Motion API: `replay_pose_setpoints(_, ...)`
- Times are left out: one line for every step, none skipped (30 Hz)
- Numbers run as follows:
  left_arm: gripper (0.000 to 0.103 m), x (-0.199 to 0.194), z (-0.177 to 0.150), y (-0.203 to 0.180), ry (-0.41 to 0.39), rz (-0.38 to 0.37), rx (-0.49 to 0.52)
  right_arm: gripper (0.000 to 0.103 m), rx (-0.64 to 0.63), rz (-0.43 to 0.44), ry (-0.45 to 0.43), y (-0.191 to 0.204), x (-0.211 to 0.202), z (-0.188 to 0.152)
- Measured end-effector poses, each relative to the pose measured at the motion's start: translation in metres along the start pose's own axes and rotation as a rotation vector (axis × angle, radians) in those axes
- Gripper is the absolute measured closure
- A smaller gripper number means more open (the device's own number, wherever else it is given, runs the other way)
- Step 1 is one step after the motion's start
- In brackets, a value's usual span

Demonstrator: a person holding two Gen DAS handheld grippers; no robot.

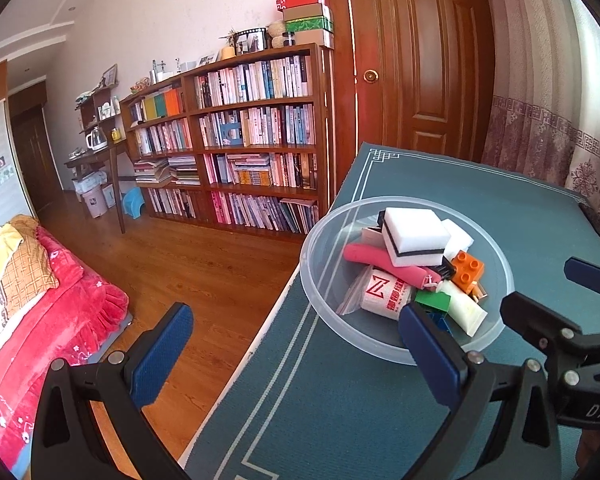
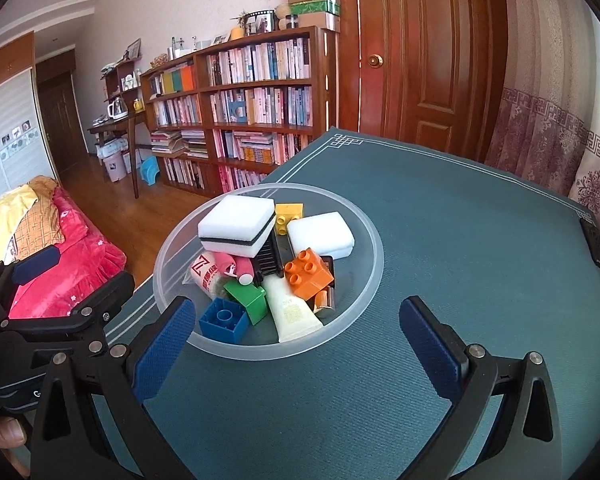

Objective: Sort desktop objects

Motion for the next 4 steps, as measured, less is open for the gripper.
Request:
replay_pose_setpoints(0.0, 0.0008, -0.0011, -0.0008, 0.004, 0.001, 0.002, 0.0, -0.001, -0.002, 0.002, -0.0008, 0.0011, -0.001)
replay_pose_setpoints(0.0, 0.0016, -0.0025, -0.0014, 0.007, 0.002, 0.005, 0.0, -0.003, -0.005, 0.004, -0.0017, 0.0021, -0.0017)
replay_pose_setpoints(0.0, 0.0023, -0.0036, -0.0021, 0.011, 0.003, 0.007, 0.0, -0.006, -0.011, 0.003, -0.0025, 0.0027, -0.0021)
replay_pose_setpoints(0.0, 0.0027, -0.0043, -0.0024, 0.014, 0.003, 0.009, 0.0, -0.01, -0.018, 0.003, -0.0036, 0.0031, -0.0026)
Point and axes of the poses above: each gripper's, at about its wrist camera, not at the fingertips, and x roughly the way its jaws point, y to its left, z to its top, the point moved 10 cm from there along x, roughly the way its jaws point, and after that the axes turned 7 degrees about -y, right-handed, at the moved point
